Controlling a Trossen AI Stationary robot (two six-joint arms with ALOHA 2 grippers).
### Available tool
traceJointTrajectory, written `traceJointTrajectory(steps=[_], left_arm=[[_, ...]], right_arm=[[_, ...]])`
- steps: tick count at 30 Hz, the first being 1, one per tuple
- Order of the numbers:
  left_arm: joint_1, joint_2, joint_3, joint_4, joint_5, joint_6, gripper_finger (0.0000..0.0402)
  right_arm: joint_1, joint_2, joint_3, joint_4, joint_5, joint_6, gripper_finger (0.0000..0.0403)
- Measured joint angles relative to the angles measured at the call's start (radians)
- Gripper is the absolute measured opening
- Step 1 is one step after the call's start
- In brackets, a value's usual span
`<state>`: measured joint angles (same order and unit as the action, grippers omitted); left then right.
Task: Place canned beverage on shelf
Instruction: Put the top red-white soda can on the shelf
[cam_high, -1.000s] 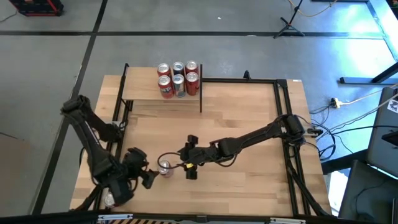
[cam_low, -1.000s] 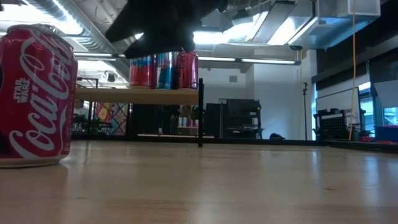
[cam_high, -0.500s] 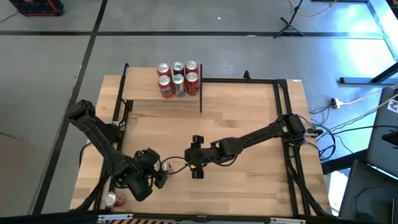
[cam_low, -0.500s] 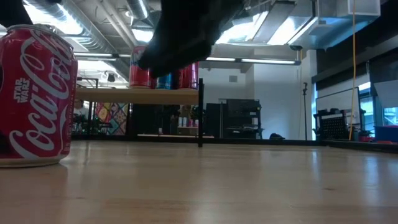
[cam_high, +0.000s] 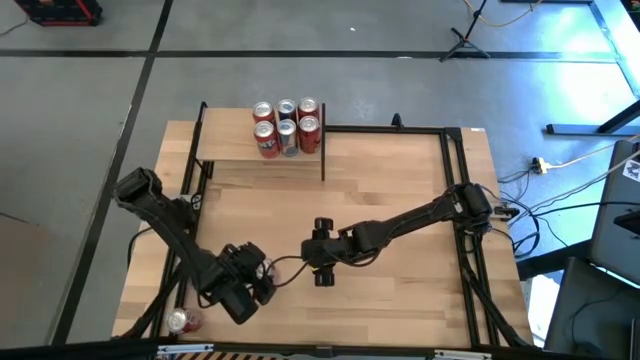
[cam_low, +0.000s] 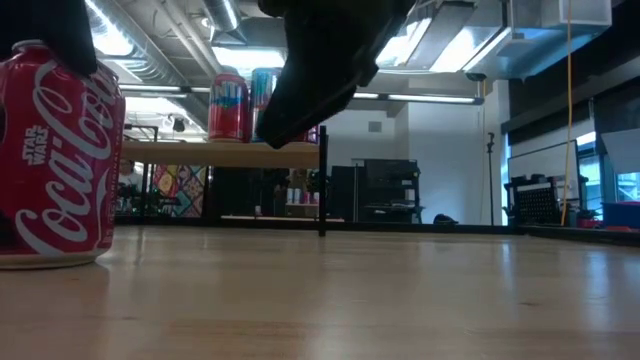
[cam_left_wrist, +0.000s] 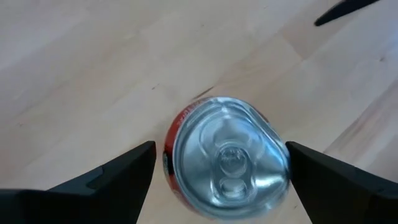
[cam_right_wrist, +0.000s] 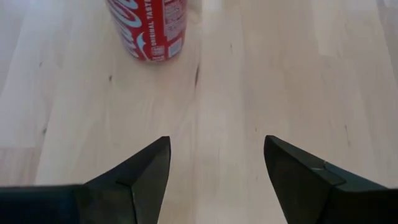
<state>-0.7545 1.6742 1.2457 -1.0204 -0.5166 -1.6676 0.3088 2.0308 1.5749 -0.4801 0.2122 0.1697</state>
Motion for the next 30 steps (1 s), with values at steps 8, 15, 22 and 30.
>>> traceJointTrajectory(steps=[8, 15, 22, 30], left_arm=[[0.072, 0.016, 0.000, 0.036, 0.111, 0.165, 0.0332], [0.129, 0.002, 0.007, 0.034, 0.210, 0.327, 0.0269], [0.195, -0.051, 0.213, -0.229, 0.263, 0.583, 0.0269], [0.361, -0.136, 0.490, -0.528, 0.228, 0.883, 0.0269]], right_arm=[[0.000, -0.022, 0.000, -0.042, -0.048, 0.000, 0.0248], [0.000, -0.130, -0.001, -0.170, -0.029, -0.043, 0.0248], [-0.001, -0.293, 0.000, -0.302, -0.029, -0.098, 0.0248], [-0.063, -0.431, 0.000, -0.397, -0.085, -0.180, 0.0248]])
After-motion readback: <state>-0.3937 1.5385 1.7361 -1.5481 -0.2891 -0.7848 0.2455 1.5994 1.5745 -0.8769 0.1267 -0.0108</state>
